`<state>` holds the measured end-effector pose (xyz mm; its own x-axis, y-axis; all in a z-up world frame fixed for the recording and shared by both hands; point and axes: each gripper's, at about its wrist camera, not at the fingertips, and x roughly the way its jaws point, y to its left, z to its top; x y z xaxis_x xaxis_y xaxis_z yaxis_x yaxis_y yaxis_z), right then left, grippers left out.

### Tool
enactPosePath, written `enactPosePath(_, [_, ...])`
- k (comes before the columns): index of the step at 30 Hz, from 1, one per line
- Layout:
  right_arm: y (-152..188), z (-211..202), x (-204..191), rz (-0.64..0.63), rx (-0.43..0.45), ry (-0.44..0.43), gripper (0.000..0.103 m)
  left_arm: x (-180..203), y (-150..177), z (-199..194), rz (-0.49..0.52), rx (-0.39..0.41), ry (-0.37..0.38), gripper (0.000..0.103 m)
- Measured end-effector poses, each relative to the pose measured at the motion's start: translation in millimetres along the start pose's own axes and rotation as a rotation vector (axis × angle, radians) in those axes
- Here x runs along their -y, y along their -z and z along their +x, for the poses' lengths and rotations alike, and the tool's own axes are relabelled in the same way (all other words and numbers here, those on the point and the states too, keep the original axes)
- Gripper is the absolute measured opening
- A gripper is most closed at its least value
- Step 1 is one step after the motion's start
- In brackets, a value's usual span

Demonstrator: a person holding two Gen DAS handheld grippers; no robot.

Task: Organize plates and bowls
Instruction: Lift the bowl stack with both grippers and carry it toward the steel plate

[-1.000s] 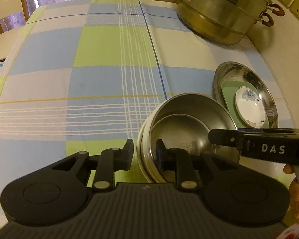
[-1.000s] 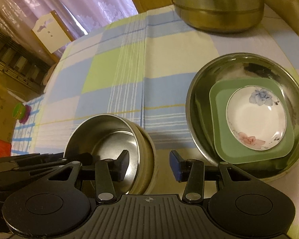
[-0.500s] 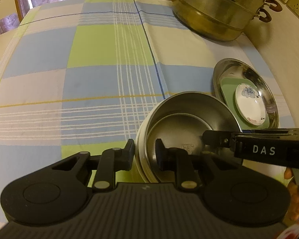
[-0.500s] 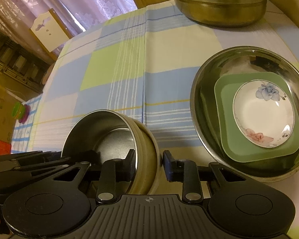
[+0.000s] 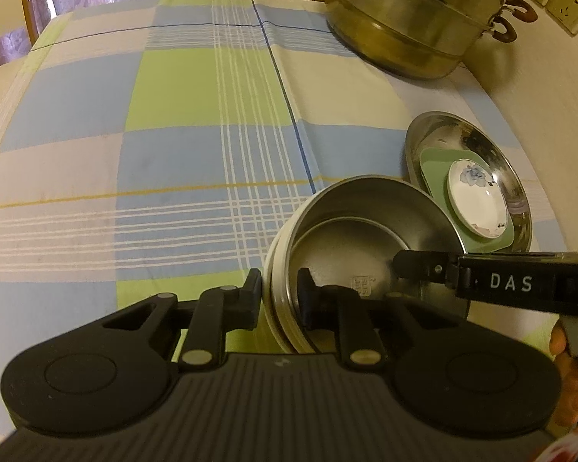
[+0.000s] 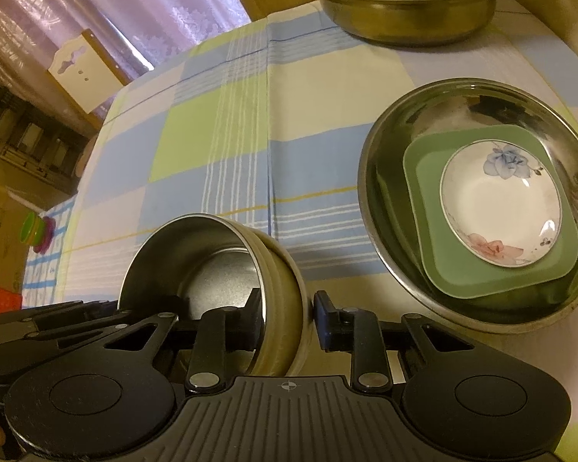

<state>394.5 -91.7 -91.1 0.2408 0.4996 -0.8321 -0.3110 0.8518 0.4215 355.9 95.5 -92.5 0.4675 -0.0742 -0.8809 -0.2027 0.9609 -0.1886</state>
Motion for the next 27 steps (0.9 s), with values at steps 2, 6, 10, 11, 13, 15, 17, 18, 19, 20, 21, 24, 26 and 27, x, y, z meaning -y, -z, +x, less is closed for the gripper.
enactPosePath(2, [1, -2, 2, 0.011, 0.002, 0.004, 0.026, 1, 0, 0, -0.001, -0.005, 0.004, 0.017])
enactPosePath(6, [2, -6, 7, 0.032, -0.001, 0.019, 0.026, 10, 2, -1, 0.012, -0.018, 0.01, 0.017])
enactPosePath(10, [3, -16, 13, 0.05, 0.001, 0.033, 0.025, 20, 4, -4, 0.026, -0.025, 0.021, 0.018])
enactPosePath(11, [4, -19, 15, 0.056, 0.003, 0.034, 0.025, 23, 4, -6, 0.032, -0.024, 0.022, 0.018])
enactPosePath(13, [5, -26, 17, 0.063, 0.006, 0.034, 0.025, 29, 4, -11, 0.043, -0.02, 0.027, 0.018])
enactPosePath(15, [6, -33, 20, 0.072, 0.011, 0.035, 0.025, 35, 4, -14, 0.056, -0.018, 0.031, 0.018])
enactPosePath(17, [7, -39, 23, 0.082, 0.013, 0.038, 0.025, 41, 3, -16, 0.066, -0.019, 0.036, 0.018])
enactPosePath(18, [8, -43, 24, 0.086, 0.015, 0.04, 0.025, 44, 2, -18, 0.07, -0.02, 0.039, 0.018])
enactPosePath(19, [9, -46, 26, 0.09, 0.016, 0.041, 0.025, 48, 2, -19, 0.076, -0.019, 0.042, 0.018])
enactPosePath(20, [9, -49, 28, 0.094, 0.018, 0.043, 0.025, 51, 1, -20, 0.082, -0.019, 0.044, 0.018])
enactPosePath(21, [9, -53, 30, 0.098, 0.021, 0.044, 0.025, 54, 1, -21, 0.087, -0.018, 0.046, 0.018])
enactPosePath(24, [8, -63, 36, 0.114, 0.034, 0.048, 0.025, 66, -2, -25, 0.106, -0.012, 0.052, 0.018])
enactPosePath(26, [8, -71, 41, 0.123, 0.045, 0.051, 0.025, 75, -4, -27, 0.119, -0.007, 0.058, 0.018])
enactPosePath(27, [7, -75, 44, 0.129, 0.052, 0.053, 0.025, 79, -6, -29, 0.125, -0.004, 0.061, 0.018])
